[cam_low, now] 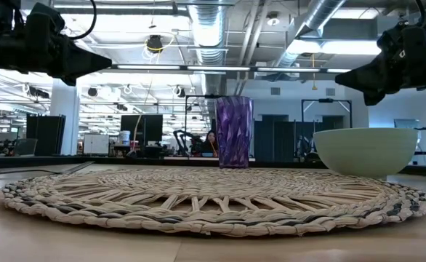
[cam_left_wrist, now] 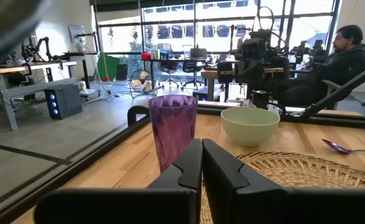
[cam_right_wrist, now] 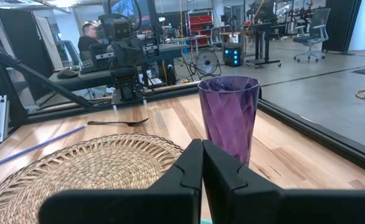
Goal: Pick & Place Utensil
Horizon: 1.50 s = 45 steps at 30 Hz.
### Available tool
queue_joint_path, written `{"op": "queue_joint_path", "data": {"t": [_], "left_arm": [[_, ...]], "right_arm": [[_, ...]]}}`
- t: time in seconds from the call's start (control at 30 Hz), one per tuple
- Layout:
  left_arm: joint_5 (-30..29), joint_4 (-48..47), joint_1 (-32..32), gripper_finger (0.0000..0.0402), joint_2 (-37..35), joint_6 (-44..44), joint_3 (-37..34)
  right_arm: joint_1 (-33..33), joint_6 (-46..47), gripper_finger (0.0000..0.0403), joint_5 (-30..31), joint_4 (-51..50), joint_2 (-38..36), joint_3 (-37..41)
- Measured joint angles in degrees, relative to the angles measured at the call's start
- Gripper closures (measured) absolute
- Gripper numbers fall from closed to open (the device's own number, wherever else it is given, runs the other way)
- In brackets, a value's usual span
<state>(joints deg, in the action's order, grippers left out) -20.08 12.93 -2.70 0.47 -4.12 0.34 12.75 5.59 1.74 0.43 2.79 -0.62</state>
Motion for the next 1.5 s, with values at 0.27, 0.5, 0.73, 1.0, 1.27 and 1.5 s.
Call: {"op": "queue_joint_path", "data": {"t": [0.27, 0.5, 0.73, 1.0, 1.27, 1.5], "left_arm": [[0.0, 0.0, 0.02, 0.0389, 0.02, -0.02, 0.0], [0.0, 0.0, 0.0, 0.0389, 0.0, -0.02, 0.0], [0.0, 0.0, 0.01, 0.0389, 0.0, -0.01, 0.0], [0.0, 0.0, 0.02, 0.0389, 0.01, -0.02, 0.0], [0.0, 0.0, 0.02, 0.0389, 0.02, 5.15, 0.0], [0.0, 0.35, 0.02, 0.0389, 0.0, 7.21, 0.0]], "right_arm": [[0.0, 0.01, 0.0402, 0.0, 0.0, 0.0, 0.02], [0.02, 0.02, 0.0402, 0.0, 0.0, 0.0, 0.0], [0.01, 0.02, 0.0402, 0.0, 0.0, 0.0, 0.0], [0.01, 0.02, 0.0402, 0.02, 0.21, 0.0, 0.02], [-0.78, 19.6, 0.0402, -1.68, 3.26, -0.02, 0.08], [-0.57, 19.35, 0.0402, 5.34, 6.64, -0.02, 0.08]]}}
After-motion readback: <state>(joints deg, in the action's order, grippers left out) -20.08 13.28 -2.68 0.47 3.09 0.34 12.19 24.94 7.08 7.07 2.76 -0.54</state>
